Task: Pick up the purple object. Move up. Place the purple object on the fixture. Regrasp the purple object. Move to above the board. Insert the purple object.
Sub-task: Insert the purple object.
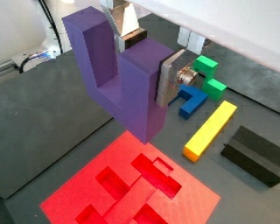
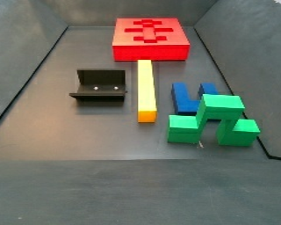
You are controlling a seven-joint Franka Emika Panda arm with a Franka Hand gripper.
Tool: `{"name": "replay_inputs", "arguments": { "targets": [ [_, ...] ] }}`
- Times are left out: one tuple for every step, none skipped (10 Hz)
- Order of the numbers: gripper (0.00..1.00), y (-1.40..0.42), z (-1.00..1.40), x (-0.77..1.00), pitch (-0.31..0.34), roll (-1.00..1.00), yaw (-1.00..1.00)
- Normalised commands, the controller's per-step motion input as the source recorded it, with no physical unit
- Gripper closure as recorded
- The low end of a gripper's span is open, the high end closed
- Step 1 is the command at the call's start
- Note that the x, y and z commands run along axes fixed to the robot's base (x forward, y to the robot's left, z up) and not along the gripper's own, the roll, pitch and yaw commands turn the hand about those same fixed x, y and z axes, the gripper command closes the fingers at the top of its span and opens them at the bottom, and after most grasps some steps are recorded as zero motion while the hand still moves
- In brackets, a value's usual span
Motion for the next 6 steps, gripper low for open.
{"name": "replay_inputs", "arguments": {
  "targets": [
    [1.00,-0.32,-0.47,0.10,-0.044,0.00,0.00],
    [1.00,-0.53,-0.89,0.10,-0.114,0.00,-0.01],
    [1.00,-0.55,-0.97,0.10,-0.143,0.00,0.00],
    [1.00,-0.53,-0.97,0.11,-0.136,0.00,0.00],
    [1.00,-0.54,-1.00,0.08,-0.117,0.00,0.00],
    [1.00,-0.51,-1.00,0.11,-0.104,0.00,0.00]
  ]
}}
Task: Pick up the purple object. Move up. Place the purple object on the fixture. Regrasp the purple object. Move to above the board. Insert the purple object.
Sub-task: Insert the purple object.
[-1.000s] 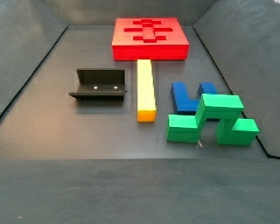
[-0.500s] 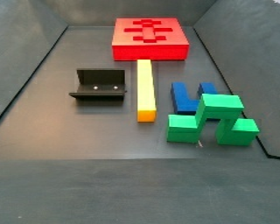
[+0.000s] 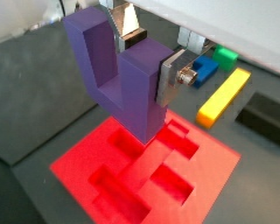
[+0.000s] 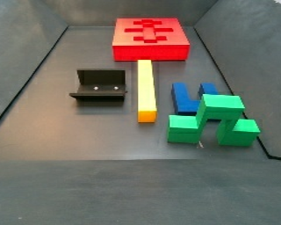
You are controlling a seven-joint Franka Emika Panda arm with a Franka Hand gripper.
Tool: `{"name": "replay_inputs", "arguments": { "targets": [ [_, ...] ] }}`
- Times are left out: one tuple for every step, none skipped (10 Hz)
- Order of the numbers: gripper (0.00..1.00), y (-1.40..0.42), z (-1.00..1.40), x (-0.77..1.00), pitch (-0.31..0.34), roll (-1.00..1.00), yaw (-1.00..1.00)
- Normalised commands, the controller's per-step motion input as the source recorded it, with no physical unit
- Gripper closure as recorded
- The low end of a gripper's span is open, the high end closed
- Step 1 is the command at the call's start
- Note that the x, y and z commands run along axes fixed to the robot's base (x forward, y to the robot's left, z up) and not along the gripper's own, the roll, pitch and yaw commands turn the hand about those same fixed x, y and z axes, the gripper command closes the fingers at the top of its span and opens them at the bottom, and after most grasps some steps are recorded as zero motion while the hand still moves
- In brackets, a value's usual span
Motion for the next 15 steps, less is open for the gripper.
{"name": "replay_inputs", "arguments": {
  "targets": [
    [1.00,-0.51,-0.97,0.16,-0.126,0.00,0.02],
    [1.00,-0.47,-0.79,0.23,-0.171,-0.05,0.06],
    [1.00,-0.41,-0.76,0.23,-0.179,-0.07,0.02],
    [1.00,-0.35,-0.79,0.39,-0.127,0.00,0.00],
    [1.00,-0.25,-0.75,0.63,-0.004,0.07,0.00],
    [1.00,-0.23,-0.63,0.63,0.006,0.21,0.00],
    [1.00,-0.19,-0.31,0.45,0.041,0.30,0.04],
    [1.00,-0.20,-0.11,0.27,0.043,0.32,0.12],
    [1.00,-0.12,-0.26,0.04,0.000,0.20,0.06],
    [1.00,0.00,-0.33,-0.06,-0.036,0.03,0.00],
    [1.00,0.00,-0.40,-0.11,-0.020,0.08,0.00],
    [1.00,0.00,-0.35,-0.22,-0.031,0.11,0.03],
    [1.00,0.00,-0.18,-0.25,-0.033,0.01,0.04],
    [1.00,-0.09,0.00,-0.32,-0.057,0.00,0.04],
    [1.00,-0.14,0.00,-0.16,-0.060,-0.02,0.13]
  ]
}}
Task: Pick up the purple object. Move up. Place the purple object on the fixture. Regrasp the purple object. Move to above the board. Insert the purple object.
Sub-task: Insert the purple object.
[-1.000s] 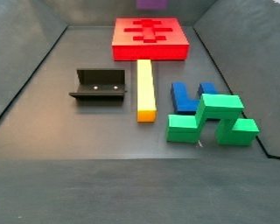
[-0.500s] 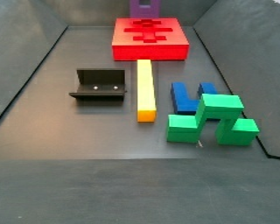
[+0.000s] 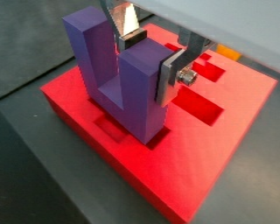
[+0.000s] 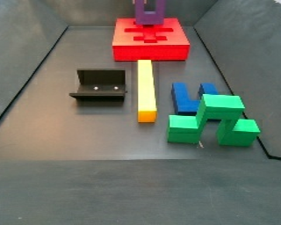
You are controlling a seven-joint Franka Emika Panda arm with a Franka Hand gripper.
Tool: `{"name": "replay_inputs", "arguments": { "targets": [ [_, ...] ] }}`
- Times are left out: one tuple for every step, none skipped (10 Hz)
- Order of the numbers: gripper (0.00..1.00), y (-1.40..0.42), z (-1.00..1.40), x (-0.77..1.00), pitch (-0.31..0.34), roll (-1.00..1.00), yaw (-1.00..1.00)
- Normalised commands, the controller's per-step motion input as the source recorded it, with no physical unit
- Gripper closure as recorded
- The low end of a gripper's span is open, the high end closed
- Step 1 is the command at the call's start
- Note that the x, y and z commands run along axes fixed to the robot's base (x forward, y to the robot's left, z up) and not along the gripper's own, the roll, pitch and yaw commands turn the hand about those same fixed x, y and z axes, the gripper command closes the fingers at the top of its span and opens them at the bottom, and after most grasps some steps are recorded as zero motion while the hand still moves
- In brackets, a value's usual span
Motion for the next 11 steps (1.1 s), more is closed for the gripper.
{"name": "replay_inputs", "arguments": {
  "targets": [
    [1.00,-0.07,-0.03,0.00,-0.059,0.00,0.17],
    [1.00,0.00,-0.15,0.18,-0.027,0.00,0.14],
    [1.00,0.00,-0.13,0.39,0.000,0.06,0.00],
    [1.00,0.00,-0.05,0.44,0.000,0.05,0.00],
    [1.00,0.00,0.00,0.36,0.006,0.03,-0.02],
    [1.00,0.00,-0.07,0.15,0.000,0.05,-0.05],
    [1.00,0.03,-0.12,-0.01,0.000,0.03,-0.04],
    [1.00,0.02,-0.31,-0.19,-0.046,0.00,-0.09],
    [1.00,0.04,-0.59,-0.15,-0.110,0.00,-0.06],
    [1.00,0.00,-0.72,-0.08,-0.113,0.05,-0.04],
    [1.00,0.00,-0.36,0.00,-0.009,0.07,-0.01]
  ]
}}
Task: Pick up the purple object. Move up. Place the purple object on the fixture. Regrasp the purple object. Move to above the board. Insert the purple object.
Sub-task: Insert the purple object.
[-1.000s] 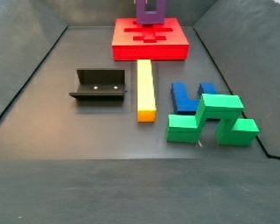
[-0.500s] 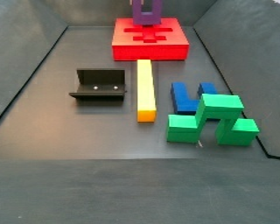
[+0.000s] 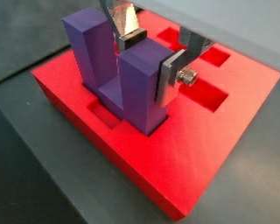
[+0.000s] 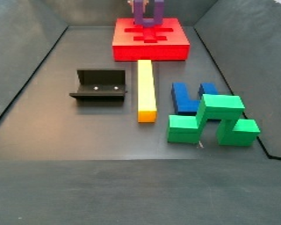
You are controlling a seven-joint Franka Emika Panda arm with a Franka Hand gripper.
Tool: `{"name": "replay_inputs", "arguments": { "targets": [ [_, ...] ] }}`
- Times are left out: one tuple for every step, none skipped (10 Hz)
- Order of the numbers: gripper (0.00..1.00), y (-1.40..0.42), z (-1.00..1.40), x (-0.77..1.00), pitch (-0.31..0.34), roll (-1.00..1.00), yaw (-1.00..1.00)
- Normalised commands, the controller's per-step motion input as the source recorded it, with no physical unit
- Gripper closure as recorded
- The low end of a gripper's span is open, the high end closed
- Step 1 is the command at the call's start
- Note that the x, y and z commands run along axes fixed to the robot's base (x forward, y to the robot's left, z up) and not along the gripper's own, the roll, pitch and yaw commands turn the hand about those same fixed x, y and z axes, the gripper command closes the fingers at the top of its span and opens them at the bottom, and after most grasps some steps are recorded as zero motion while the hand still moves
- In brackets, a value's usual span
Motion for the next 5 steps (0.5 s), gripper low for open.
{"name": "replay_inputs", "arguments": {
  "targets": [
    [1.00,0.00,-0.02,0.00,0.000,0.00,0.00],
    [1.00,-0.08,-0.27,0.03,-0.001,0.05,0.00],
    [1.00,-0.02,-0.68,0.00,-0.083,0.14,0.00],
    [1.00,0.00,-0.49,-0.01,-0.057,0.13,0.00],
    [1.00,0.00,0.00,0.00,0.000,0.00,0.00]
  ]
}}
